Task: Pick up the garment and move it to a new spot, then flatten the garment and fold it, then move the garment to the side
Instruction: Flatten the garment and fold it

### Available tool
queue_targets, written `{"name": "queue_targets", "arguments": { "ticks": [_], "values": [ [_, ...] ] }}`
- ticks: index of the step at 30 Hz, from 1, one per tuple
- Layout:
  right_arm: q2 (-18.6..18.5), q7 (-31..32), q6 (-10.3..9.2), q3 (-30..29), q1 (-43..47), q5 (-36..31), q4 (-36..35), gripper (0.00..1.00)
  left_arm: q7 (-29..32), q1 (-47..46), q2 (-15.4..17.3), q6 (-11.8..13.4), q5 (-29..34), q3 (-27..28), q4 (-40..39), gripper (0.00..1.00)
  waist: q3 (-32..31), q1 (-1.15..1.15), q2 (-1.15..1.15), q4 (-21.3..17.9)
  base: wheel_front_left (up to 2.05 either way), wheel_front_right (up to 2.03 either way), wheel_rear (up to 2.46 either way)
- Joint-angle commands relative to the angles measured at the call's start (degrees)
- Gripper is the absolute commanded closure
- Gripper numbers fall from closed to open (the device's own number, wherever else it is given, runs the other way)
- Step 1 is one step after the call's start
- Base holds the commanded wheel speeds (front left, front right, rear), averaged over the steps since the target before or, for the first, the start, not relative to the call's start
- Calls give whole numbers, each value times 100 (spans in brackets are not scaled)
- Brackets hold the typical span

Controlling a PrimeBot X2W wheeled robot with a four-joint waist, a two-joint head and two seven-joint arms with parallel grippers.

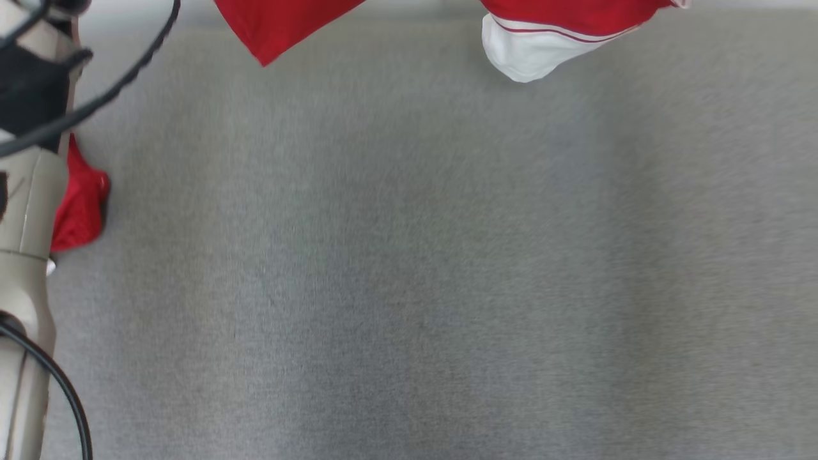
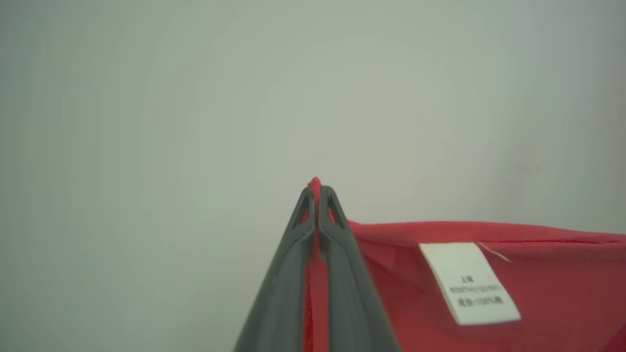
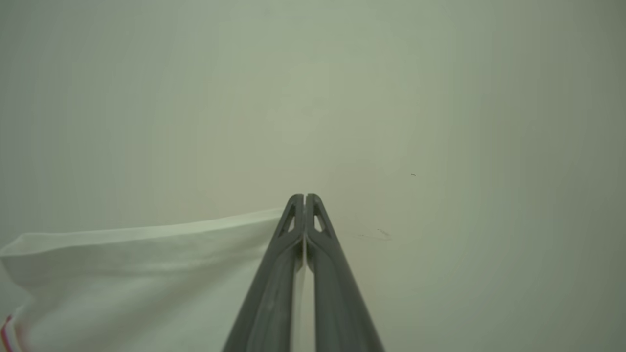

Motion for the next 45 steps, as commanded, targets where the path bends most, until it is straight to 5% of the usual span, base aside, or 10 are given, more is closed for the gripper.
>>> {"name": "queue_targets", "arguments": {
  "ticks": [1,10,23,36,45],
  "values": [
    [91,-29,-4,-31,-90,-29,-23,100,-91,-96,-14,-71,3,21,82,100,572,0,0,180,0,0,0],
    [190,-25,-3,502,1235,889,-1086,100,-321,676,-135,-342,-119,10,279,100,1217,0,0,175,0,0,0],
    [198,179,-3,1093,4479,3114,-2454,100,-317,3238,-118,-181,229,551,-1407,100,966,0,0,22,0,0,0],
    [467,495,-3,481,7173,3493,-3943,100,-253,5544,78,271,438,637,-3414,100,234,0,0,-194,0,0,0],
    [1060,1434,-3,-346,9263,3181,-5562,100,745,7207,422,706,159,496,-4865,100,-476,0,0,-303,0,0,0]
  ]
}}
